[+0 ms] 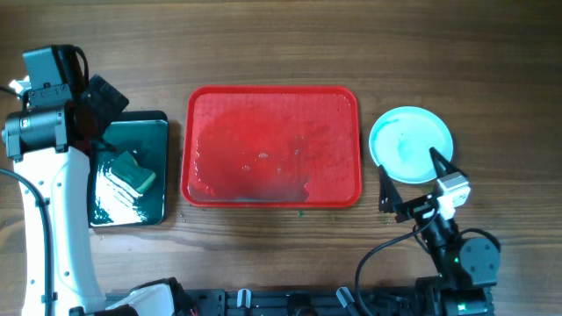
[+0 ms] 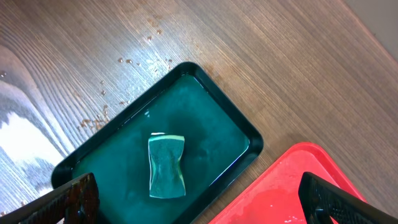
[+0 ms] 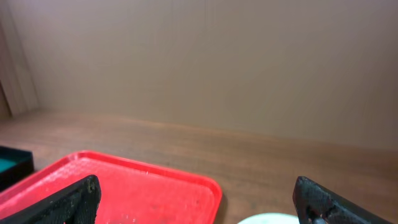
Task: Clean dirty plates on tray and stack at the side
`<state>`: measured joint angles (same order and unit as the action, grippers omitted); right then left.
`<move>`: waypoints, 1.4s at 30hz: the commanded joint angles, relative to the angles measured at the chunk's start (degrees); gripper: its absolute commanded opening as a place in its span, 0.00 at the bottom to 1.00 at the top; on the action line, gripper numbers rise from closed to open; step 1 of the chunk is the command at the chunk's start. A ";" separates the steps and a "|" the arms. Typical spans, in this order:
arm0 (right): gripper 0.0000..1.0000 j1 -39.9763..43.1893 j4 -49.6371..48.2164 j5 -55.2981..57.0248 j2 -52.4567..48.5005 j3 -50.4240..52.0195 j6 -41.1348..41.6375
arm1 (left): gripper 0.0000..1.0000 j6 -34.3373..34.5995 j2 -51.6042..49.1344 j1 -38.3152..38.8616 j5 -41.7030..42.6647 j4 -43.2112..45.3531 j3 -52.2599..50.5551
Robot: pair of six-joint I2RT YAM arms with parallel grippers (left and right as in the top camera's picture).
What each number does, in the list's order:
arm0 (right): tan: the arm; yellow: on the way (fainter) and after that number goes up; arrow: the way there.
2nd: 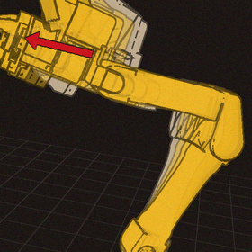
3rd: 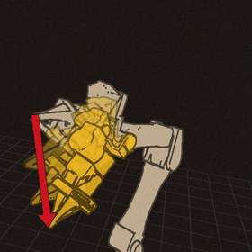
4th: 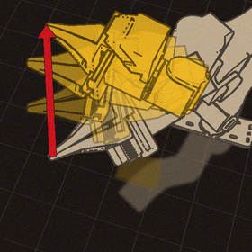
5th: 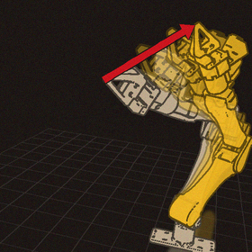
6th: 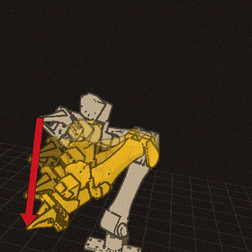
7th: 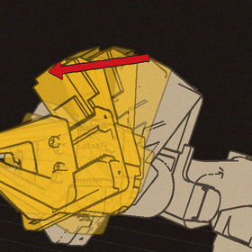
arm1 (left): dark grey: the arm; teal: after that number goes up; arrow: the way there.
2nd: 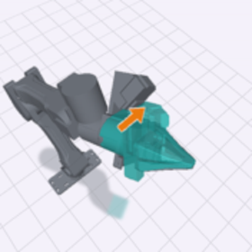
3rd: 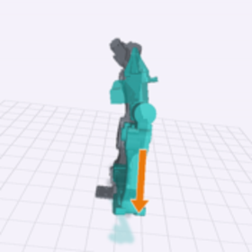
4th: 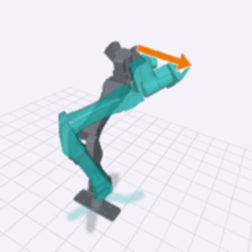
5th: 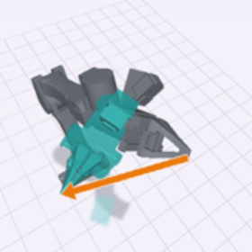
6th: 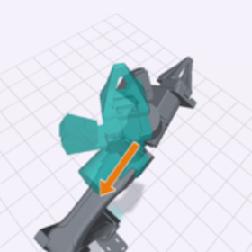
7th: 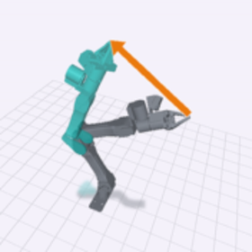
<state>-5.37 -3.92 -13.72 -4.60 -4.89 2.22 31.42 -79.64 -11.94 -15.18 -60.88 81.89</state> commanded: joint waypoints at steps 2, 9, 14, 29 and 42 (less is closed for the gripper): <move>1.00 -0.33 0.66 -0.28 4.44 4.63 -0.46 | 1.00 0.37 0.02 0.22 -0.74 0.17 0.31; 1.00 -0.37 2.69 -0.74 4.33 4.59 -0.63 | 1.00 0.37 0.02 0.22 -0.74 0.17 0.31; 1.00 -0.37 2.69 -0.74 4.33 4.59 -0.61 | 1.00 0.37 0.02 0.22 -0.74 0.17 0.31; 1.00 -0.37 2.69 -0.74 4.33 4.59 -0.63 | 1.00 -0.92 22.64 8.79 -0.26 13.20 -12.52; 1.00 -0.37 2.69 -0.74 4.33 4.59 -0.61 | 1.00 -20.87 68.85 14.84 7.21 60.17 -73.09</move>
<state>-5.50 -0.95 -13.74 -0.67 -0.36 2.22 20.99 -15.99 2.15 -9.26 -1.34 13.06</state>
